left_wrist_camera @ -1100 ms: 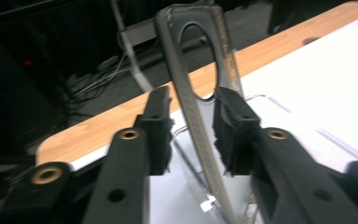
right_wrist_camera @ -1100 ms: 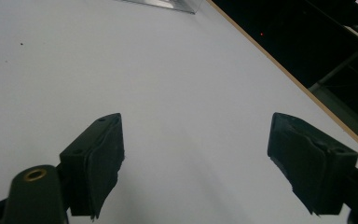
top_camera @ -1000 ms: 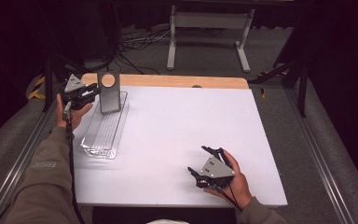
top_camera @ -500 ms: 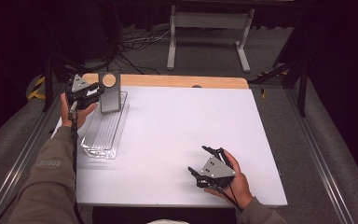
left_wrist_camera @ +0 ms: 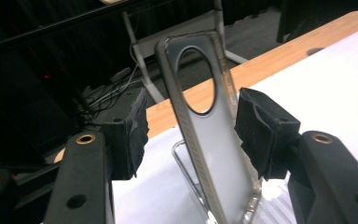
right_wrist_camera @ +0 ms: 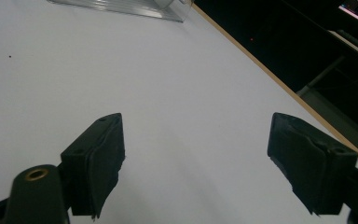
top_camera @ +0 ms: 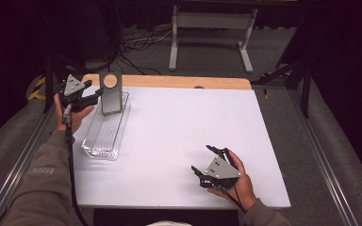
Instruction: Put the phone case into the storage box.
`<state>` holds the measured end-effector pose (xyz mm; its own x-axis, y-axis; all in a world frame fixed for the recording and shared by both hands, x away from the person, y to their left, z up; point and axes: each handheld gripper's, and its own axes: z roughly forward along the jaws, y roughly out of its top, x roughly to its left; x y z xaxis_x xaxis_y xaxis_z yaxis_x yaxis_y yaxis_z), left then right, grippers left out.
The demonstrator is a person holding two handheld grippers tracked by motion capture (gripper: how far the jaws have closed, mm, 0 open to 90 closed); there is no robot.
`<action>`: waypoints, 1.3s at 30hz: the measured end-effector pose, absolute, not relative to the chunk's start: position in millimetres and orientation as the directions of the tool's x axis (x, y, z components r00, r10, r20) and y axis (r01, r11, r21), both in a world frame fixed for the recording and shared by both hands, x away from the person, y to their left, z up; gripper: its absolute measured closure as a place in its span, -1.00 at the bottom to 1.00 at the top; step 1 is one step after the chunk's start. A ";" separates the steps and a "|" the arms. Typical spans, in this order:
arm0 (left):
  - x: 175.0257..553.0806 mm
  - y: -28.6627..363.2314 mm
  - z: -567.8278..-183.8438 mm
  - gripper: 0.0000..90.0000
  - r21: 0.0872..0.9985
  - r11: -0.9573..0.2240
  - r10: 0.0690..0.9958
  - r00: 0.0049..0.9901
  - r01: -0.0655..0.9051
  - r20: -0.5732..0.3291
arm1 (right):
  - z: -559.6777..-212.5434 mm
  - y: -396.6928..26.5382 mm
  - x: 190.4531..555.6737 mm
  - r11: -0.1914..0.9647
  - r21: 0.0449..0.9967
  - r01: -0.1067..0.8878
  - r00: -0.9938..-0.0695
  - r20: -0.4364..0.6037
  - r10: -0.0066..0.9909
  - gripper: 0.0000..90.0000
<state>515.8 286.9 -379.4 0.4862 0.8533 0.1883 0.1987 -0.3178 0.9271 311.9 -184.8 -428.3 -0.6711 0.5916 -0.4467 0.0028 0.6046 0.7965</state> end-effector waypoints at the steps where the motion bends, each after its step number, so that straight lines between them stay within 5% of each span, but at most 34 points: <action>1: 513.2 286.8 -379.1 -0.04 0.931 -0.311 0.855 0.484 0.193 0.185 | -428.2 -185.0 312.0 0.604 0.797 0.003 -0.670 -0.447 0.592 -0.56; 39: 443.2 260.6 -363.7 -0.76 0.954 -0.298 0.789 0.573 0.040 0.223 | -422.5 -191.8 313.4 0.573 0.820 0.005 -0.650 -0.433 0.624 -0.57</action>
<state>443.2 260.6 -363.7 0.5726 0.7890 0.2230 0.0397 -0.2983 0.9536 313.4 -191.8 -422.5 -0.6503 0.6244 -0.4326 0.0047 0.5728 0.8197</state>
